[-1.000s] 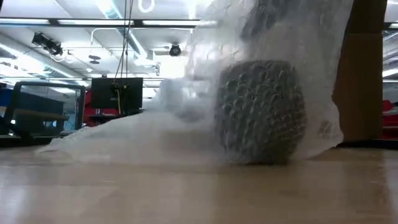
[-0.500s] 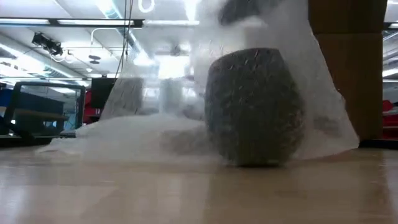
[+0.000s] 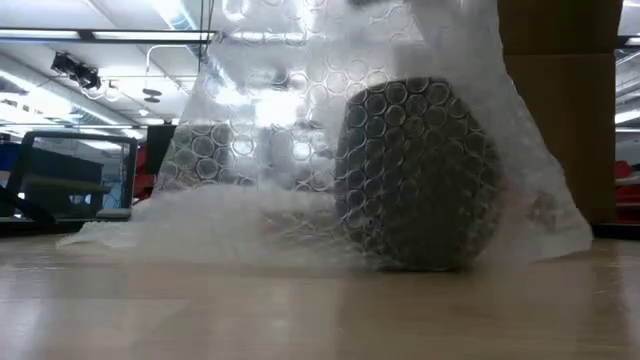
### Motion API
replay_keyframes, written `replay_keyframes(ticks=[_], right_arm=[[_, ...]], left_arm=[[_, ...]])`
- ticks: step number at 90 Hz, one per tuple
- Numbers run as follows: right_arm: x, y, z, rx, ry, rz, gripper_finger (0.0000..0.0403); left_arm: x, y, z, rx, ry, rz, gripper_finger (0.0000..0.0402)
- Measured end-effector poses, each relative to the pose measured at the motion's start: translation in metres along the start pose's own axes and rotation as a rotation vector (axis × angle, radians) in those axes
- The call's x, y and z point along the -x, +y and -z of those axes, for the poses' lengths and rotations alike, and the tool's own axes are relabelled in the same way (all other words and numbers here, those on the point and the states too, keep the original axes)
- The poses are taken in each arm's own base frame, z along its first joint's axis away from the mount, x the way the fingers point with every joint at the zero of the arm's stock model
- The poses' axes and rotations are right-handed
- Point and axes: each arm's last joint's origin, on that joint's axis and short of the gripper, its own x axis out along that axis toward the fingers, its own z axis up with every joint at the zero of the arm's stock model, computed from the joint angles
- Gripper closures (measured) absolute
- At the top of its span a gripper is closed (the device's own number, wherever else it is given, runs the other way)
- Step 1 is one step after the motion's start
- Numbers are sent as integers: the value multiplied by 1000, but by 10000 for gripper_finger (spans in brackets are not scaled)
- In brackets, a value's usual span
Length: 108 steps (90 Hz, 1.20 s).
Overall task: Wrap mug
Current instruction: Wrap the black mug with the transparent bubble wrap
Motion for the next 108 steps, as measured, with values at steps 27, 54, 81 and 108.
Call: replay_keyframes(ticks=[27, 54, 81, 108], right_arm=[[44, 20, 11, -20, 33, 24, 403], [15, 33, 38, -43, 125, 71, 403], [-24, 25, 25, -32, 63, -60, 403], [-2, 26, 13, 9, -5, -66, 403]], left_arm=[[1, -2, 1, 18, 1, 1, 402], [1, -4, -1, 24, -26, -8, 402], [1, -5, -1, 19, -26, -7, 402], [2, -5, -1, 17, -24, -6, 402]])
